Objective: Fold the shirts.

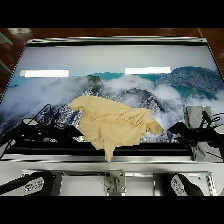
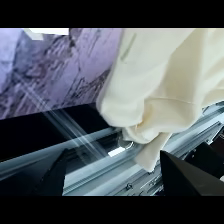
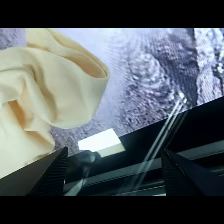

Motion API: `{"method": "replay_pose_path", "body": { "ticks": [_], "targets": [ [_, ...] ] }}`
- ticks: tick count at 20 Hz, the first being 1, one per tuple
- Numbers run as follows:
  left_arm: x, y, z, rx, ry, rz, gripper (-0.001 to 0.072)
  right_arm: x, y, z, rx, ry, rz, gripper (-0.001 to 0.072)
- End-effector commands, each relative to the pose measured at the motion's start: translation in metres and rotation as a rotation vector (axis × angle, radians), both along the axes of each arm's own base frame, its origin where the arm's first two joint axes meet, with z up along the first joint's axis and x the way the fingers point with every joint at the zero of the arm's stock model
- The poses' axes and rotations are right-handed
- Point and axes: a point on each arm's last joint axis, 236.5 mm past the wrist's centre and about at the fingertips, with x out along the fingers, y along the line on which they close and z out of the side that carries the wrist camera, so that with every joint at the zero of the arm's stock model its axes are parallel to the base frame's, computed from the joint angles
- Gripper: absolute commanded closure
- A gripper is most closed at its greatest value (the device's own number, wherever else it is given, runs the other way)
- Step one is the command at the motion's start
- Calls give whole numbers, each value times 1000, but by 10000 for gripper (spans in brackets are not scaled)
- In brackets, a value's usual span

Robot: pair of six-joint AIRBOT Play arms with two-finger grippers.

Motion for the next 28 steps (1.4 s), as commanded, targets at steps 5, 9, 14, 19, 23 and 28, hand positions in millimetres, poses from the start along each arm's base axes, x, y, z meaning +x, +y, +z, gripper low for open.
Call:
{"method": "replay_pose_path", "body": {
  "ticks": [5, 9, 14, 19, 23, 28],
  "targets": [
    [9, -48, -19, -6, -13, 74, 68, 8, 3, -4, 6, -29, -35, 22],
    [17, -52, -10, -31, -44, 59, 624, 13, 34, -32, 45, 2, 0, 22],
    [44, -59, 26, -68, -183, 13, 667, 42, 62, -56, 88, -16, -38, 22],
    [56, -65, 52, -96, -261, -18, 667, 78, 56, -59, 15, -131, -114, 582],
    [78, -52, 100, -109, -398, -36, 669, 90, 76, -10, 48, -245, 73, 650],
    [106, 7, 310, 194, -1065, -110, 669, 103, 64, 206, -277, -750, 339, 651]
  ]
}}
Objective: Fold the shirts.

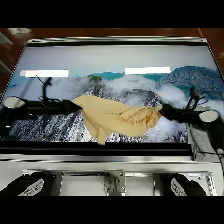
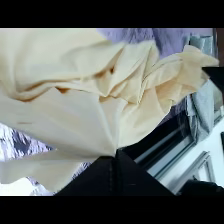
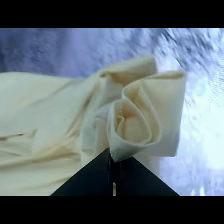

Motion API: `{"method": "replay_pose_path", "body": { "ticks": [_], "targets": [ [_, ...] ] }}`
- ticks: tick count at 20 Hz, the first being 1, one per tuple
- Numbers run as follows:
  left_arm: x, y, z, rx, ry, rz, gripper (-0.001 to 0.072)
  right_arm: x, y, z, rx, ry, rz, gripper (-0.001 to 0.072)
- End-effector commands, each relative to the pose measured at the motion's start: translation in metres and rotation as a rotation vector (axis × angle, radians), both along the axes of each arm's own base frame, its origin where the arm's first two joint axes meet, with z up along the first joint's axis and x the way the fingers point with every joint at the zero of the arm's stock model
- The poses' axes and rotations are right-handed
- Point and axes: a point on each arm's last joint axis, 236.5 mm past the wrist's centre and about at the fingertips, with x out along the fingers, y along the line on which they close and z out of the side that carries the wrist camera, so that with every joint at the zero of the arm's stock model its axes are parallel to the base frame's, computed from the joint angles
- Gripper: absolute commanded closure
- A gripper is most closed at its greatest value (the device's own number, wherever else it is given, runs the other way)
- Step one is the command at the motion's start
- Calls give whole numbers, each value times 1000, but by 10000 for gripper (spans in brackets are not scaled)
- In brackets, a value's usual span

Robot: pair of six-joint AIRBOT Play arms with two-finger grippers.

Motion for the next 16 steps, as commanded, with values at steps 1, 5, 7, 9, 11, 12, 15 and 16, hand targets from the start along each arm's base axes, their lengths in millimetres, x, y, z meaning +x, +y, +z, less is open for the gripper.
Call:
{"method": "replay_pose_path", "body": {
  "ticks": [1, 5, 7, 9, 11, 12, 15, 16],
  "targets": [
    [-6, 52, 168, 196, -469, 125, 670, -13, -12, 177, -214, -433, 23, 651],
    [-81, 91, 360, 217, -906, 382, 669, -98, -26, 392, -255, -966, -200, 651],
    [-120, 93, 408, 250, -1056, 428, 669, -139, -23, 438, -234, -1066, -241, 651],
    [-146, 101, 425, 283, -1093, 490, 669, -161, -20, 450, -224, -1064, -251, 651],
    [-157, 110, 412, 372, -1054, 505, 669, -169, -19, 436, -227, -974, -245, 651],
    [-157, 118, 400, 432, -1014, 517, 669, -169, -19, 422, -226, -908, -241, 651],
    [-142, 159, 365, 609, -876, 591, 669, -166, -25, 352, -244, -601, -228, 651],
    [-131, 168, 352, 637, -830, 601, 668, -165, -25, 321, -238, -461, -213, 651]
  ]
}}
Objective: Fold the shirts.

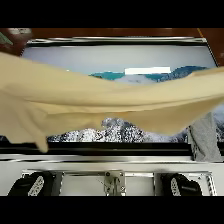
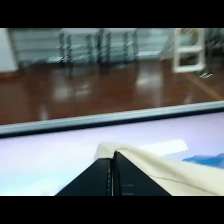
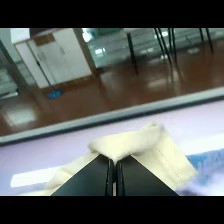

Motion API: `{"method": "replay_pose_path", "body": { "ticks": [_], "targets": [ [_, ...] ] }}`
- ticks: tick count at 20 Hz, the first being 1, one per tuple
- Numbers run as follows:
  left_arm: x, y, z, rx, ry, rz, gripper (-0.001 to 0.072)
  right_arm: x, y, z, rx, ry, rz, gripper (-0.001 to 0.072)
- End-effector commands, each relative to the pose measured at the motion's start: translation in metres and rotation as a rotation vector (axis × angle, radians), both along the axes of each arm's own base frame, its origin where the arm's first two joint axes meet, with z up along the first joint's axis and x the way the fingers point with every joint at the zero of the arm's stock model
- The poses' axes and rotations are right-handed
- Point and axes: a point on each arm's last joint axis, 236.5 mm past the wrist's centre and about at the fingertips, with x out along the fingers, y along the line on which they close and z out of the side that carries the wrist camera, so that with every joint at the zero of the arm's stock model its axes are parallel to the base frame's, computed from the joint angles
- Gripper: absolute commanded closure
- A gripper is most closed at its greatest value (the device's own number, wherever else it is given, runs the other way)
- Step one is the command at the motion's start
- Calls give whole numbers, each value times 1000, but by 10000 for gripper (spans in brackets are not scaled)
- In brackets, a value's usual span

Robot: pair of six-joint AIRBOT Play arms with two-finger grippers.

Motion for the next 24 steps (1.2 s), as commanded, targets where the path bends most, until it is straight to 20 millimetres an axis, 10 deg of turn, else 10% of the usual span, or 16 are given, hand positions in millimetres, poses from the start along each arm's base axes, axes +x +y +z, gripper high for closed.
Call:
{"method": "replay_pose_path", "body": {
  "ticks": [1, 5, 11, 15, 22, 23, 24],
  "targets": [
    [23, 42, -47, 51, 166, 156, 668, -10, -9, -100, 28, 460, -28, 651],
    [93, 55, -162, 9, 494, 141, 668, 27, -24, -204, 33, 791, -29, 651],
    [197, 73, -305, -82, 771, 146, 668, 182, -25, -315, 248, 711, -33, 650],
    [253, 44, -373, -304, 893, 44, 667, 266, -5, -362, 390, 609, -61, 649],
    [254, -16, -492, -439, 1252, -93, 660, 273, 47, -464, 386, 809, -17, 623],
    [251, -19, -498, -440, 1275, -100, 542, 272, 48, -464, 385, 812, -13, 622],
    [247, -19, -498, -437, 1289, -106, 247, 269, 46, -460, 383, 817, -7, 427]
  ]
}}
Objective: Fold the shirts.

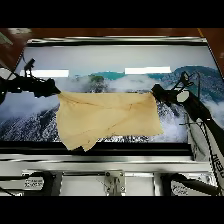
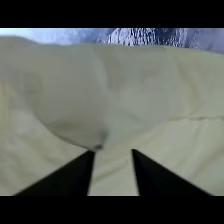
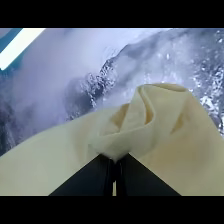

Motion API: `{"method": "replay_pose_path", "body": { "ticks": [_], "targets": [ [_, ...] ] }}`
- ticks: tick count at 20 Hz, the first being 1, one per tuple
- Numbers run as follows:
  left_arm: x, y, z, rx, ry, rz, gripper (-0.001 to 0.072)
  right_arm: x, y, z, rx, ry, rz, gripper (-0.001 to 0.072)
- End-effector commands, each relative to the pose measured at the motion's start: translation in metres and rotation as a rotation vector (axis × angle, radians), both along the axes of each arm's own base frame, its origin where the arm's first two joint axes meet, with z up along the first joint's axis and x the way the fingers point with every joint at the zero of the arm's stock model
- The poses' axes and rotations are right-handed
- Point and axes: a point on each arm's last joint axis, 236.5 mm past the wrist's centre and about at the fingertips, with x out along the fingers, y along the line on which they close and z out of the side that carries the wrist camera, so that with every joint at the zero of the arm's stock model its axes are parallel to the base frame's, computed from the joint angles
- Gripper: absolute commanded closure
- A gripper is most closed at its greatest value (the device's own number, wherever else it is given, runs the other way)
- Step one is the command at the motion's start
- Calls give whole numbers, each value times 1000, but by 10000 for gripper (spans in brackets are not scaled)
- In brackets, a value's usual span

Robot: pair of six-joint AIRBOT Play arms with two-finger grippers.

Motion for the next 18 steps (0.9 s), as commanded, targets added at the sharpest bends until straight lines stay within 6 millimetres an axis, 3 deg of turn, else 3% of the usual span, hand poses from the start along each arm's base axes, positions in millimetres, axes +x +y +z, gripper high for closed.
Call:
{"method": "replay_pose_path", "body": {
  "ticks": [1, 2, 4, 6, 8, 9, 10, 12, 15, 18],
  "targets": [
    [-16, -10, -20, -46, 117, -50, 19, -8, 3, -8, -15, 37, 46, 124],
    [-27, 5, -17, -13, 160, -75, 10, -17, -9, -1, -63, 51, 94, 67],
    [-58, 56, -11, 94, 281, -69, 18, -44, -52, 16, -184, 126, 155, 67],
    [-92, 97, 1, 126, 368, -20, 19, -95, -112, 25, -320, 280, 157, 67],
    [-122, 113, 6, 104, 396, 9, 19, -162, -161, 24, -382, 490, 138, 67],
    [-141, 113, -1, 79, 420, 21, 19, -189, -170, 20, -361, 564, 145, 67],
    [-160, 108, -12, 44, 449, 34, 19, -212, -171, 12, -302, 618, 142, 67],
    [-192, 90, -45, -20, 482, 66, 17, -233, -152, -6, -142, 630, 133, 67],
    [-214, 41, -81, -216, 473, 88, 12, -229, -105, -24, 74, 548, 160, 67],
    [-222, 32, -103, -237, 467, 122, 13, -219, -84, -23, 158, 476, 181, 67]
  ]
}}
